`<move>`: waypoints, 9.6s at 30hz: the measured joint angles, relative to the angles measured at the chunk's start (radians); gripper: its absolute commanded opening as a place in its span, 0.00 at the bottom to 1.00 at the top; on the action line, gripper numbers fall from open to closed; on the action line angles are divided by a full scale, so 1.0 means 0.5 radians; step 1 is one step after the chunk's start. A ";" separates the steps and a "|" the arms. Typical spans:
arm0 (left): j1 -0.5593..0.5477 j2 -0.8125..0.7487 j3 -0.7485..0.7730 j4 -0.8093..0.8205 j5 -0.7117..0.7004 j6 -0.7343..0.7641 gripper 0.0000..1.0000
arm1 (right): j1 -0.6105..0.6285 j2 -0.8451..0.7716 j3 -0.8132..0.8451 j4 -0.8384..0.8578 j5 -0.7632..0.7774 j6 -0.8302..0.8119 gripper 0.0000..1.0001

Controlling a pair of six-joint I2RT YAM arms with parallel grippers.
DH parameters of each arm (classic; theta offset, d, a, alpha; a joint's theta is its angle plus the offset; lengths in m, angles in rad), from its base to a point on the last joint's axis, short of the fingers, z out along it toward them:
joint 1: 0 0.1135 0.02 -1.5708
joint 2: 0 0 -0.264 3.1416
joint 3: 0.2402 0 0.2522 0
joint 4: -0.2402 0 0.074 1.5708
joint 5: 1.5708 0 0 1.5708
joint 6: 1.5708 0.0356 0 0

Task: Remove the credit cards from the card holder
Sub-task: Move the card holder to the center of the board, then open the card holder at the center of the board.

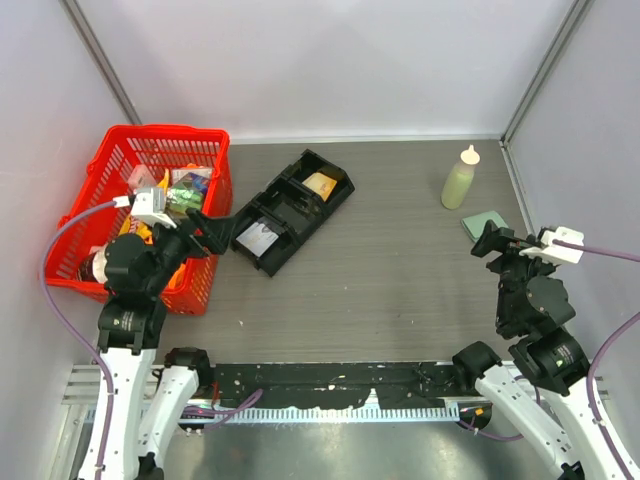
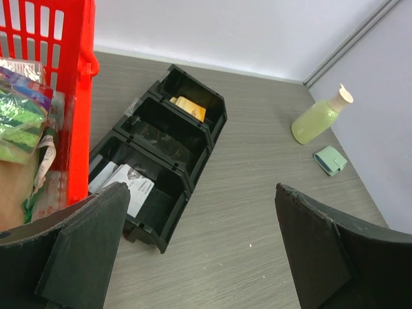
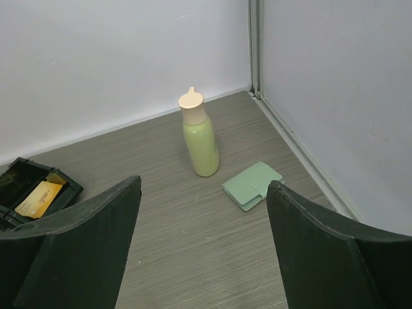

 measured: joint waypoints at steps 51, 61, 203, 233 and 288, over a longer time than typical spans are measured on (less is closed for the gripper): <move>-0.623 1.232 0.639 -0.305 -0.337 0.115 1.00 | -1.666 2.197 -0.195 0.706 -1.215 1.650 0.82; -0.623 1.232 0.639 -0.306 -0.401 0.141 1.00 | -1.746 2.522 -0.202 1.192 -1.543 1.694 0.69; -2.034 2.254 0.307 -0.076 -1.308 -1.519 0.54 | -0.038 1.758 -0.597 0.542 -2.126 1.095 0.43; -1.920 2.244 0.179 0.174 -1.054 -1.746 0.24 | -0.086 2.183 -0.630 1.042 -2.354 1.144 0.01; -2.118 2.766 1.111 -0.681 -1.540 -1.118 0.00 | -0.053 2.128 -0.687 1.108 -2.303 1.147 0.01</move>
